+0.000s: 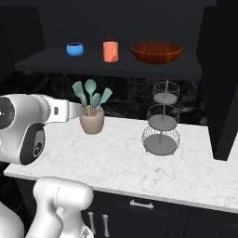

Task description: Gather all objects into one cabinet and sort the glasses and bowls to opposite sides.

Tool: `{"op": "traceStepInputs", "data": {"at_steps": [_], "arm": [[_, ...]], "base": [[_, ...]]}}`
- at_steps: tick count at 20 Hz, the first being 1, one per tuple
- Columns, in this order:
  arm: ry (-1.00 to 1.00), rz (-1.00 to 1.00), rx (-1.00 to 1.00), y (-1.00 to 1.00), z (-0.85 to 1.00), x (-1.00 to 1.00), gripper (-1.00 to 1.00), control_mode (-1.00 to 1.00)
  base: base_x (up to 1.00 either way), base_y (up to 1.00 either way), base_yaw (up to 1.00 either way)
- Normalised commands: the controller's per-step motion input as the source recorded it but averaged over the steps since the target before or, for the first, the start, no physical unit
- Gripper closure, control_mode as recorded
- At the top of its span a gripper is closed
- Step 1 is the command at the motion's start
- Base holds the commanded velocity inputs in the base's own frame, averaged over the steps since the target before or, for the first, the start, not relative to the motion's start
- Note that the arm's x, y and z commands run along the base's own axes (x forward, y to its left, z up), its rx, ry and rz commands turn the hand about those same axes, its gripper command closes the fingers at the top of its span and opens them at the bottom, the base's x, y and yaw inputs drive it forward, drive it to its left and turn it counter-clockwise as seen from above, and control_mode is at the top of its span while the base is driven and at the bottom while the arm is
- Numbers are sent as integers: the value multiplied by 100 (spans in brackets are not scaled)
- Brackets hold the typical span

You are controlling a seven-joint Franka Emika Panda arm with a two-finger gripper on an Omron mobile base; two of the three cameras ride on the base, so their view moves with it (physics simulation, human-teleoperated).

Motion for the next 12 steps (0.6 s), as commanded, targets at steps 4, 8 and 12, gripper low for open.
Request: {"op": "traceStepInputs", "data": {"at_steps": [4,8,12], "arm": [[0,0,0,0,0,0,-100,100],[0,0,0,0,0,0,-100,100],[0,0,0,0,0,0,-100,100]], "base": [[-100,-4,-34],[-69,-3,-63],[-32,0,-77]]}}
